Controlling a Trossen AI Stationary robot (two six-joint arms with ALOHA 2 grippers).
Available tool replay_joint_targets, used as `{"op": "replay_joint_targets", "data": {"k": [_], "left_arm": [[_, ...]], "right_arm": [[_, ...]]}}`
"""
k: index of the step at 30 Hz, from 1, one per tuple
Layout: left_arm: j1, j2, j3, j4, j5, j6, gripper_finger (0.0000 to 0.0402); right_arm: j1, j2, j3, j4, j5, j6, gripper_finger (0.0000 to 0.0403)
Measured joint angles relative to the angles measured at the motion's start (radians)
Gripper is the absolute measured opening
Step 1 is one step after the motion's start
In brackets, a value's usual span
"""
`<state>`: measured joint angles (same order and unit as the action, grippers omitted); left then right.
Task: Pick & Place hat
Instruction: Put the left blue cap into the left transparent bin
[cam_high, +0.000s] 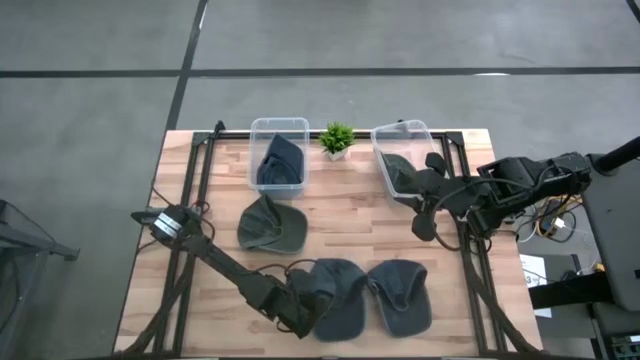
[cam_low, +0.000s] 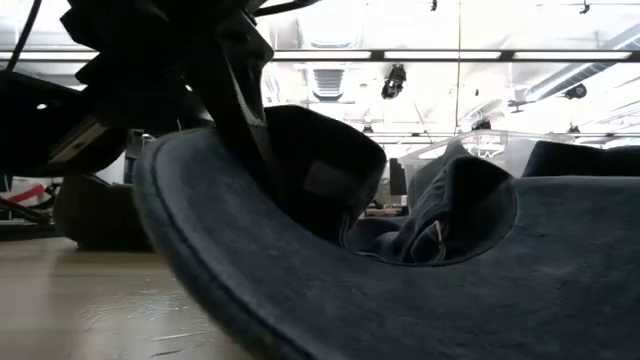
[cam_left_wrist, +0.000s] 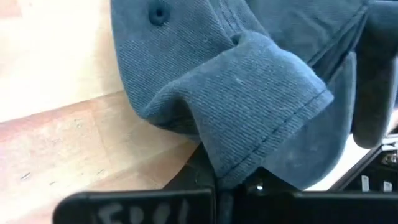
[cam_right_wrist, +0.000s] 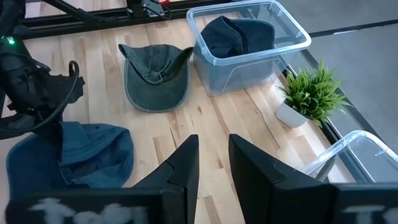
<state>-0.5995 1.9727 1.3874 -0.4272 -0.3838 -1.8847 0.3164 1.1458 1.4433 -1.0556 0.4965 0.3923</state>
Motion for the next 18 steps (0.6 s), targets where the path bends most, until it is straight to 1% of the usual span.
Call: {"op": "replay_joint_targets", "data": {"k": [3,7,10,13,18], "left_arm": [[0.0,-0.023,0.0,-0.001,-0.002,0.045,0.0007],[0.001,-0.078,0.0,-0.035,0.002,0.142,0.0007],[0.004,-0.149,0.0,-0.099,-0.004,0.204,0.0007],[0.01,-0.226,0.0,-0.176,-0.038,0.273,0.0006],[0.03,-0.359,0.0,-0.283,-0.055,0.383,0.0006]], "right_arm": [[0.0,0.0,0.0,0.001,0.0,0.0,0.0082],[0.0,0.0,0.0,0.002,0.0,-0.001,0.0082],[0.0,0.0,0.0,0.004,-0.001,-0.006,0.0082],[0.0,0.0,0.0,0.007,-0.011,-0.006,0.0082],[0.0,0.001,0.0,0.053,-0.073,-0.024,0.0082]]}}
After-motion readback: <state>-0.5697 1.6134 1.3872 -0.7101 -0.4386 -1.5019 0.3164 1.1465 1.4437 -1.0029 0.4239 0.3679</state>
